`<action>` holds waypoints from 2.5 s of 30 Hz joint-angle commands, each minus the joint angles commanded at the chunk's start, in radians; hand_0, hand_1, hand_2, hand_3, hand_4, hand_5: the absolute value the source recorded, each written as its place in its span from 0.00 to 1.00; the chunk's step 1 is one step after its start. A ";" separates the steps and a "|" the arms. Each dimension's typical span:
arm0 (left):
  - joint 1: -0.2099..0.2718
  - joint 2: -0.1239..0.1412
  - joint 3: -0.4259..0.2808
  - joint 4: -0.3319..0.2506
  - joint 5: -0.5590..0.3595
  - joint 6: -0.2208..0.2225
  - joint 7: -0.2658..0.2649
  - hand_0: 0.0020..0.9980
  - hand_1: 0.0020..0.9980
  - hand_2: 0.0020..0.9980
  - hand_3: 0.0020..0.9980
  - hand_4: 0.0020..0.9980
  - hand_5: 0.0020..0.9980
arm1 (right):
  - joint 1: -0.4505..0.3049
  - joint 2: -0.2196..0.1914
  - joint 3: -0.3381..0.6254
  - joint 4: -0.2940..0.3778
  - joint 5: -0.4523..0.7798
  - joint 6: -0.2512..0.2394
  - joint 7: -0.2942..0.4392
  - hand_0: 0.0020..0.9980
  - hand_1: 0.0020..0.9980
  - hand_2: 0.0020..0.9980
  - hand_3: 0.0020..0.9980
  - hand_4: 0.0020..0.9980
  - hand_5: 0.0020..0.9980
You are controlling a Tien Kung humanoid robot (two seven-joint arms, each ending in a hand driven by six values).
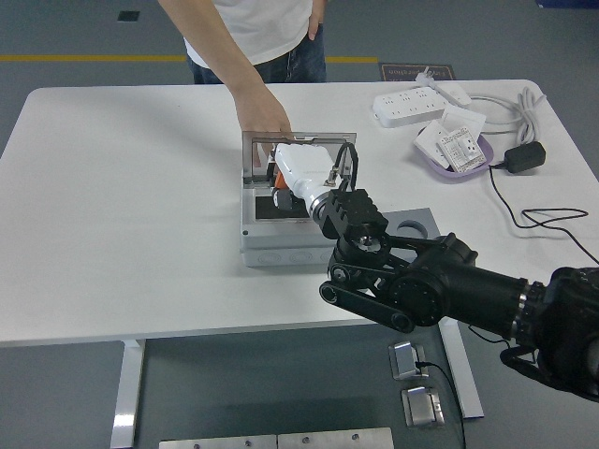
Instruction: Fetch the battery,place it into the box,close the lid of the box
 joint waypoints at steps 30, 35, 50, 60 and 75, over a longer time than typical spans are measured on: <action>0.003 0.000 -0.007 0.000 0.008 0.001 0.000 0.63 0.71 0.63 0.60 0.60 0.48 | -0.006 0.000 -0.005 0.003 0.014 0.006 0.024 0.44 0.40 0.43 0.50 0.56 0.22; 0.004 -0.001 -0.009 0.000 0.010 0.001 0.001 0.63 0.71 0.63 0.60 0.60 0.47 | -0.007 0.000 -0.003 0.005 0.016 0.005 0.024 0.42 0.40 0.43 0.51 0.57 0.26; 0.005 -0.004 -0.006 0.000 0.004 0.001 0.000 0.63 0.71 0.63 0.60 0.60 0.47 | -0.020 -0.027 0.050 0.054 0.052 -0.012 0.038 0.40 0.40 0.44 0.52 0.63 0.34; 0.010 -0.009 -0.005 0.000 -0.005 0.002 0.001 0.63 0.71 0.63 0.60 0.60 0.46 | -0.059 -0.130 0.230 0.219 0.201 -0.043 0.105 0.39 0.40 0.44 0.52 0.61 0.32; 0.011 -0.009 0.008 0.000 -0.019 -0.001 -0.002 0.63 0.71 0.63 0.60 0.59 0.46 | -0.071 -0.173 0.379 0.309 0.204 -0.009 0.107 0.32 0.37 0.42 0.47 0.64 0.38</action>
